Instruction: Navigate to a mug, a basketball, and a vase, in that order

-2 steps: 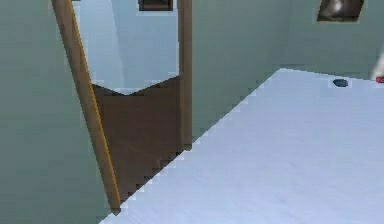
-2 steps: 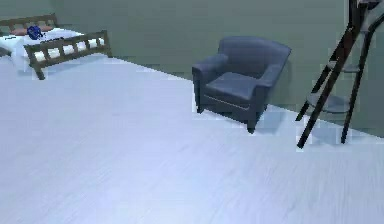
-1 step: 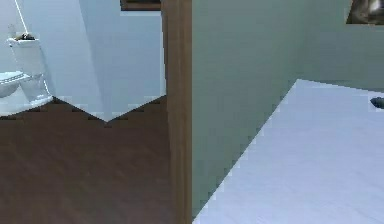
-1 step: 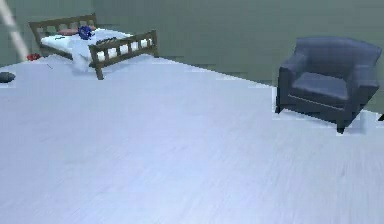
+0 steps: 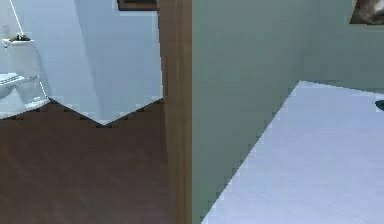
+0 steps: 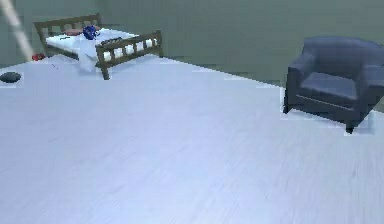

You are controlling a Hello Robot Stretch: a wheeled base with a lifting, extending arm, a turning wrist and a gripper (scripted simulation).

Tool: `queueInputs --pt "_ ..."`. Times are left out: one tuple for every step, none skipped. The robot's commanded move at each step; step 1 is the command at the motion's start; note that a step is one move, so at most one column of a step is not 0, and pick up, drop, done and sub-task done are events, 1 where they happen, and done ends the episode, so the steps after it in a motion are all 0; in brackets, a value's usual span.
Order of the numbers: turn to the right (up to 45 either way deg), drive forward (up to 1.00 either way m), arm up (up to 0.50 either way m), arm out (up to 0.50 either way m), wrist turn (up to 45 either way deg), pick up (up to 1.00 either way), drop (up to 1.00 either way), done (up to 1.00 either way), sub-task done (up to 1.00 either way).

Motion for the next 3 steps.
queueInputs --pt "-45.0 0.00 0.00 0.00 0.0 0.00 0.00 0.00 0.00" --pt "-9.0 0.00 0.00 0.00 0.0 0.00 0.00 0.00 0.00" --pt "0.0 0.30 0.00 0.00 0.0 0.00 0.00 0.00 0.00"
